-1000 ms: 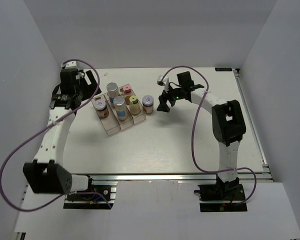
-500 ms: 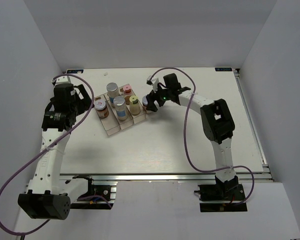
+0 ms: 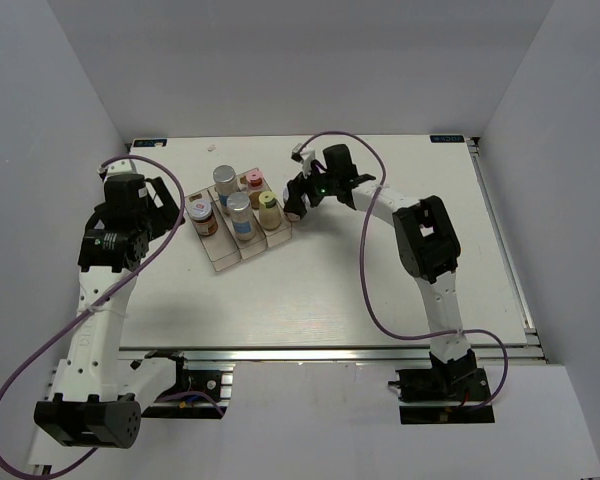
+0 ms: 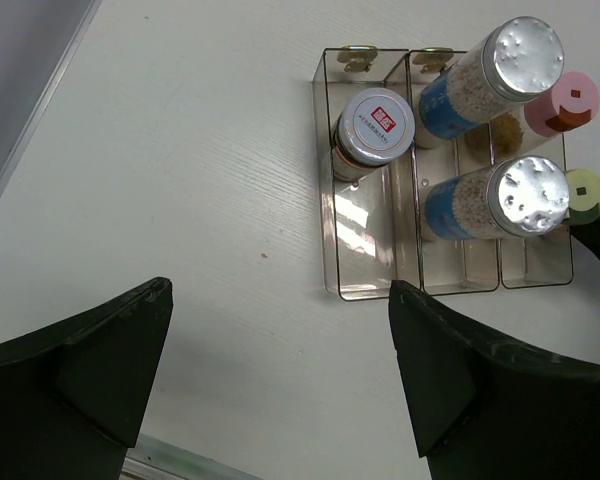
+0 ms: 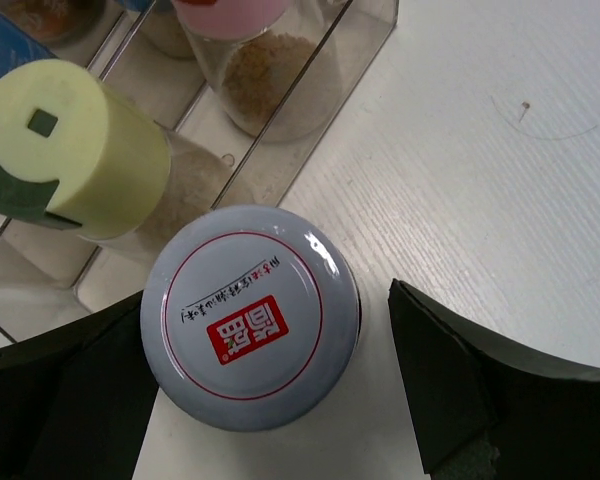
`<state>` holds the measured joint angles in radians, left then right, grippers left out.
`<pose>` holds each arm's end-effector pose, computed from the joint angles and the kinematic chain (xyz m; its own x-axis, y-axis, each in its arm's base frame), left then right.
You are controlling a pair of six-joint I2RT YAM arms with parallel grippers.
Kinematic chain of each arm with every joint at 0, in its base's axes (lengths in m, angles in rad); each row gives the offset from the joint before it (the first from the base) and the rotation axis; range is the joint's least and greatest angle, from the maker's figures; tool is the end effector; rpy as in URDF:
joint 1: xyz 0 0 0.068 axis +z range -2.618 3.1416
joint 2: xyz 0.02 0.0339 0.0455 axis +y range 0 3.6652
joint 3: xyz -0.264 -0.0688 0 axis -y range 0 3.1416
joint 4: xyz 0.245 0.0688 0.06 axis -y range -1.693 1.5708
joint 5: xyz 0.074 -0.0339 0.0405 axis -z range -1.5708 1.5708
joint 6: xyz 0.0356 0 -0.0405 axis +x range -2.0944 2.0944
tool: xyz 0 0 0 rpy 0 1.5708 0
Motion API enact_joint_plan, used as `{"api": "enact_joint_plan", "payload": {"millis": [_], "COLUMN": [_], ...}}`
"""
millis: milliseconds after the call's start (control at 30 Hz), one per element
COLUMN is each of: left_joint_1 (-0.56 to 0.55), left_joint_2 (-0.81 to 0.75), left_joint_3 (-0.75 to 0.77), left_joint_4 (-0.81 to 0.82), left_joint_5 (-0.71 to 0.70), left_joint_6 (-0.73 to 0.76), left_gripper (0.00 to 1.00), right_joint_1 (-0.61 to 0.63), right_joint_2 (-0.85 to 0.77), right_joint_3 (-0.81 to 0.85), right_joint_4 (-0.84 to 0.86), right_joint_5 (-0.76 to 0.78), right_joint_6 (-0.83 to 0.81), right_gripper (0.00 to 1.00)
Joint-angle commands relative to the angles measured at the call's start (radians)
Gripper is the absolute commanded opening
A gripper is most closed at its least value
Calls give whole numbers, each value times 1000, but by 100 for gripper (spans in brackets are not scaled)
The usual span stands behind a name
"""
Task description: Organize the condiment bottles
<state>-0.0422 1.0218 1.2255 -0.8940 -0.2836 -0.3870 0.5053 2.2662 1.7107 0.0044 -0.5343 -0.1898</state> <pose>0.1937 0.0018 0.3781 -0.5231 -0.3406 -0.7813 -0.4022 0.9068 -0.1260 0.4446 0.2667 0.1832 -0.2997 -0.3514 -0.8870 -0.8684 0.4855 0.1011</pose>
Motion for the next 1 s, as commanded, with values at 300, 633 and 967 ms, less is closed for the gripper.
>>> {"api": "enact_joint_plan", "payload": {"millis": [300, 633, 967], "left_joint_1": [1, 1, 2], "left_joint_2": [-20, -32, -68], "left_joint_3": [32, 9, -43], "left_joint_4": [-28, 9, 58], "left_joint_5": [-15, 12, 41], "left_joint_6": [-23, -35, -39], "left_gripper": [98, 98, 98], "right_joint_1": [-1, -16, -42], "right_joint_2": [46, -123, -407], "right_joint_3": [98, -17, -120], "right_joint_4": [129, 157, -138], "right_joint_5": [-36, 31, -285], "right_joint_6": [1, -60, -317], "right_gripper": [56, 0, 0]}}
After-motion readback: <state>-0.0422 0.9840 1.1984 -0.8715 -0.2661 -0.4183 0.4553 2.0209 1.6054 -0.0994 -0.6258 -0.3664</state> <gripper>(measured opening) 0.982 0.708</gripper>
